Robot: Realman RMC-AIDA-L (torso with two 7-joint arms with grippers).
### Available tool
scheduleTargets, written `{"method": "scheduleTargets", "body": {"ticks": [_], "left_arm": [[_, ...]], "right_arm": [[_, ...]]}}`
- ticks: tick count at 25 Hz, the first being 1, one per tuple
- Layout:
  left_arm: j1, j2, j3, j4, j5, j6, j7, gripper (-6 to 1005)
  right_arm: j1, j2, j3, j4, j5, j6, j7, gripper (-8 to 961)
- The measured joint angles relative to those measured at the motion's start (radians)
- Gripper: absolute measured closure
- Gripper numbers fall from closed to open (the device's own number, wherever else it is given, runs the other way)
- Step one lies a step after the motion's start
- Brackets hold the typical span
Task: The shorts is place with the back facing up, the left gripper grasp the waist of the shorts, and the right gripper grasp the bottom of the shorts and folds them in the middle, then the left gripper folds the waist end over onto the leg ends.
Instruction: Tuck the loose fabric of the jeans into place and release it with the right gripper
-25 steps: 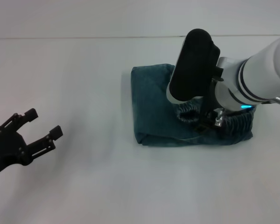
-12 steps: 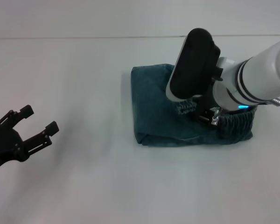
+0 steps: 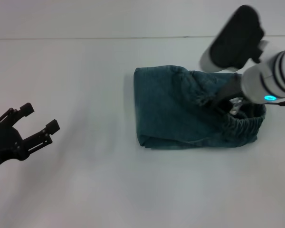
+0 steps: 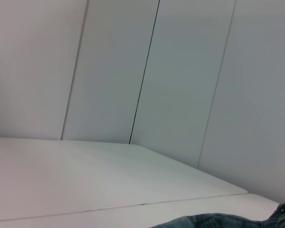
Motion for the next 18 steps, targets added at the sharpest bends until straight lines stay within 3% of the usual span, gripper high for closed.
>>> {"method": "scheduleTargets", "body": {"ticks": [11, 17, 18], "left_arm": [[-0.025, 0.006, 0.005, 0.005, 0.002, 0.012, -0.011, 65], [-0.029, 0.009, 0.008, 0.015, 0.007, 0.022, -0.024, 65], [-0.029, 0.009, 0.008, 0.017, 0.007, 0.024, -0.026, 65]], "right_arm": [[-0.106, -0.006, 0.288, -0.023, 0.137, 0.008, -0.048, 842], [-0.114, -0.01, 0.491, 0.035, 0.299, -0.044, -0.177, 827], [-0.108, -0.011, 0.527, 0.054, 0.31, -0.053, -0.192, 787]]}}
